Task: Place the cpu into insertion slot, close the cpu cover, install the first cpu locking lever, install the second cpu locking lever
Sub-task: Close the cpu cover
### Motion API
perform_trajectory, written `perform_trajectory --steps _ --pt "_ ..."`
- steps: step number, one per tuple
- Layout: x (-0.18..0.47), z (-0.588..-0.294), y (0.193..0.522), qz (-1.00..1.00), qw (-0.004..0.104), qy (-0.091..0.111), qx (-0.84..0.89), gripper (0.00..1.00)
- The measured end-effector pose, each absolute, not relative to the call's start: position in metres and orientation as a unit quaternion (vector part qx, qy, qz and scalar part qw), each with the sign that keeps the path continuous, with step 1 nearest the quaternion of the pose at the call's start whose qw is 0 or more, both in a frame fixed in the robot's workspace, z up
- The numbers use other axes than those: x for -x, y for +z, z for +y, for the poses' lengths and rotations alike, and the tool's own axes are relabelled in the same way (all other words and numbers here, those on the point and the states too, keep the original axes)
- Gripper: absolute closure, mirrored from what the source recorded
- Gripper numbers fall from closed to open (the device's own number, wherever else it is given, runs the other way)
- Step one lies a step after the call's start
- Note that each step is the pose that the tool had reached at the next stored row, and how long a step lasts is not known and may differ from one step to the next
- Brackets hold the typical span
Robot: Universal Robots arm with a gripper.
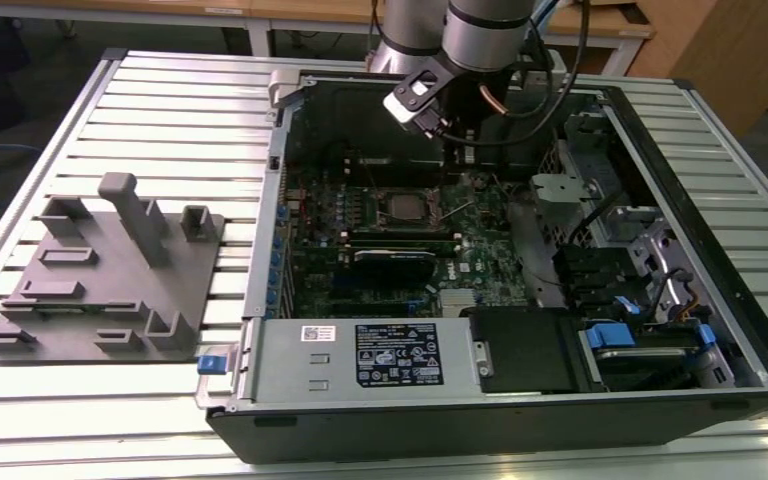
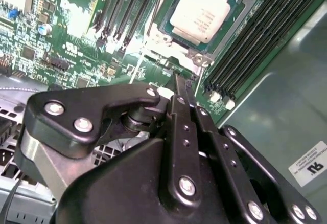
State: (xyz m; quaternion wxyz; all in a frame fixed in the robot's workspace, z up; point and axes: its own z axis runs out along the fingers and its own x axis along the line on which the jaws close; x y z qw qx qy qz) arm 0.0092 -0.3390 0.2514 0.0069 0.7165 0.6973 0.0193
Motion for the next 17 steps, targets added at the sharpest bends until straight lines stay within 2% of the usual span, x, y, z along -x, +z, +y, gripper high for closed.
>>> perform_trajectory --steps 17 --pt "-0.028 -0.339 0.255 0.697 0.004 0.017 -0.717 0.9"
